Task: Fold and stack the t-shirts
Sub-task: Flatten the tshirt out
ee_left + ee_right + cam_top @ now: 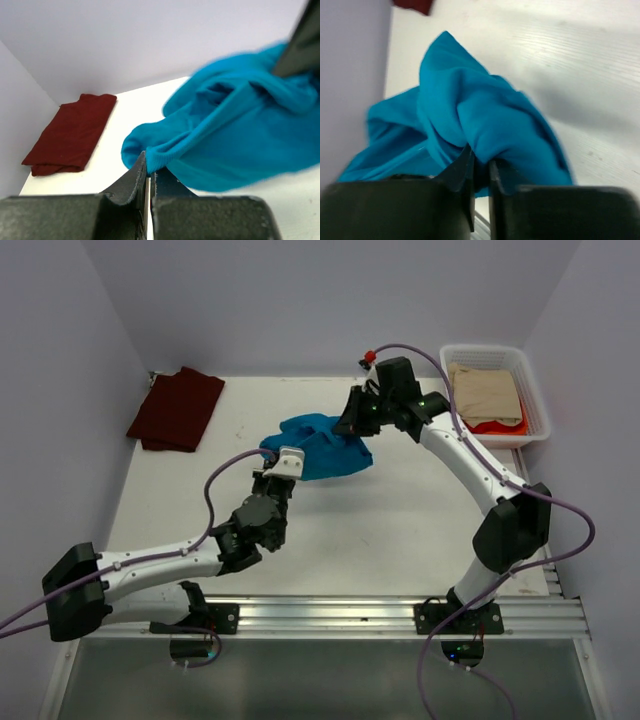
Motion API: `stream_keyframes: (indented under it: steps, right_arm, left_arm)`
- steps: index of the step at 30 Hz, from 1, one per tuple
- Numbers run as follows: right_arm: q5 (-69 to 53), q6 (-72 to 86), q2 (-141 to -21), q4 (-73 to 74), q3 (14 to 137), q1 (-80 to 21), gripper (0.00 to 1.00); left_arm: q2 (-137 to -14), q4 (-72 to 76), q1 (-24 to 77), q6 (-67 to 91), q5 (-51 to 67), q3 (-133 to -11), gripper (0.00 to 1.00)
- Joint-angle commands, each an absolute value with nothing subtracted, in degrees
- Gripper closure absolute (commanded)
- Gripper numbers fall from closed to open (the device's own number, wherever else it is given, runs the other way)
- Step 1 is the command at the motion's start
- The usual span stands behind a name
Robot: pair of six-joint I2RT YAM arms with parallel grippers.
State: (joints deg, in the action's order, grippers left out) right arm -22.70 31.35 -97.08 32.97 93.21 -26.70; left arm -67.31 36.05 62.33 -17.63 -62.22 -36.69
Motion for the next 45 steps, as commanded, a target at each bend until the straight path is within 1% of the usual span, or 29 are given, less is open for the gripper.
stream_keyframes:
  steps: [1, 2, 3, 4, 5, 6, 7, 8, 12, 15, 16, 18, 19, 21, 22, 24, 27, 28, 32, 33, 34, 37, 41, 42, 45]
  right_arm:
    - [-3.05, 29.70, -96.07, 40.41, 93.34, -26.63, 0.77]
    - [-1.07, 29.71, -95.72, 42.34, 92.12, -26.63, 0.74]
    - [1.29, 29.97, -94.93, 42.71, 90.98, -26.63, 0.65]
    - [2.88, 30.58, -93.18, 42.98, 89.66, -26.63, 0.32]
    - [3.68, 30.59, -92.03, 43.07, 86.86, -26.63, 0.18]
    - [5.08, 30.93, -89.85, 43.24, 83.88, -26.80, 0.11]
    - [5.10, 30.94, -88.26, 43.24, 83.85, -26.81, 0.07]
    - [6.14, 31.20, -86.85, 42.55, 80.45, -26.81, 0.01]
    - [4.84, 30.33, -81.05, 38.77, 73.58, -26.98, 0.01]
    - [0.10, 28.48, -80.50, 34.20, 70.93, -27.07, 0.07]
    - [-2.96, 27.69, -80.94, 31.49, 70.67, -26.98, 0.13]
    - [-10.85, 27.07, -83.83, 28.32, 70.58, -26.98, 0.15]
    - [-13.16, 27.59, -85.41, 26.39, 71.01, -26.98, 0.20]
    - [-20.17, 28.30, -90.06, 23.83, 72.07, -27.07, 0.27]
    - [-21.78, 30.13, -91.48, 22.51, 72.33, -27.07, 0.35]
    - [-24.42, 31.46, -94.90, 19.00, 72.42, -27.16, 0.43]
    - [-26.36, 33.75, -97.11, 15.65, 71.55, -28.03, 0.66]
    - [-27.59, 34.88, -97.99, 13.73, 71.02, -28.56, 0.68]
    - [-29.88, 37.87, -100.10, 8.80, 68.38, -32.25, 0.68]
    - [-31.45, 39.62, -101.76, 5.92, 67.77, -35.82, 0.66]
    - [-31.46, 40.07, -101.78, 5.37, 67.76, -35.86, 0.66]
    - [-30.24, 40.78, -105.11, 4.92, 68.29, -40.86, 0.63]
    - [-27.17, 41.48, -108.54, 5.45, 68.64, -45.17, 0.56]
    - [-25.24, 41.75, -108.89, 5.80, 68.56, -46.57, 0.51]
    - [-22.16, 42.54, -110.29, 6.15, 67.68, -49.29, 0.46]
  left_arm:
    - [-60.40, 34.02, 62.40, -19.07, -64.60, -38.84, 1.00]
    - [-59.42, 33.58, 62.40, -19.94, -64.95, -39.28, 1.00]
    - [-58.54, 33.31, 62.40, -21.69, -65.30, -40.24, 1.00]
    - [-56.80, 32.53, 62.40, -22.23, -65.30, -40.78, 1.00]
    - [-55.91, 32.43, 62.40, -23.37, -65.13, -41.65, 1.00]
    - [-54.59, 32.17, 62.40, -24.07, -65.04, -42.10, 1.00]
    - [-54.06, 31.99, 62.40, -24.60, -65.04, -42.62, 1.00]
    - [-53.79, 31.73, 62.40, -25.65, -65.04, -43.67, 1.00]
    - [-52.65, 30.77, 62.40, -27.07, -63.90, -45.79, 1.00]
    - [-52.47, 29.18, 62.40, -27.16, -62.76, -47.54, 1.00]
    - [-52.47, 28.48, 62.40, -26.98, -62.23, -47.90, 1.00]
    - [-51.95, 27.08, 62.40, -26.02, -61.88, -48.69, 1.00]
    - [-51.86, 26.46, 62.40, -25.67, -61.61, -48.95, 1.00]
    - [-51.07, 22.79, 62.49, -23.21, -61.35, -50.44, 1.00]
    - [-50.80, 21.37, 62.49, -22.33, -60.74, -51.15, 1.00]
    - [-50.19, 18.56, 62.58, -21.01, -59.95, -53.61, 1.00]
    - [-50.36, 17.32, 62.75, -22.41, -59.06, -57.29, 1.00]
    - [-50.54, 17.05, 62.75, -23.11, -58.80, -58.35, 1.00]
    - [-51.07, 15.47, 62.75, -23.38, -56.87, -64.15, 1.00]
    - [-51.33, 15.99, 62.75, -24.25, -56.69, -65.03, 1.00]
    - [-51.33, 16.00, 62.75, -24.26, -56.78, -65.39, 1.00]
    - [-51.15, 16.44, 62.75, -24.96, -57.04, -65.57, 1.00]
    - [-50.01, 15.91, 62.75, -23.21, -56.95, -64.95, 1.00]
    - [-49.84, 16.00, 62.75, -23.12, -57.04, -64.78, 1.00]
    - [-49.49, 15.73, 62.75, -22.68, -57.39, -64.69, 1.00]
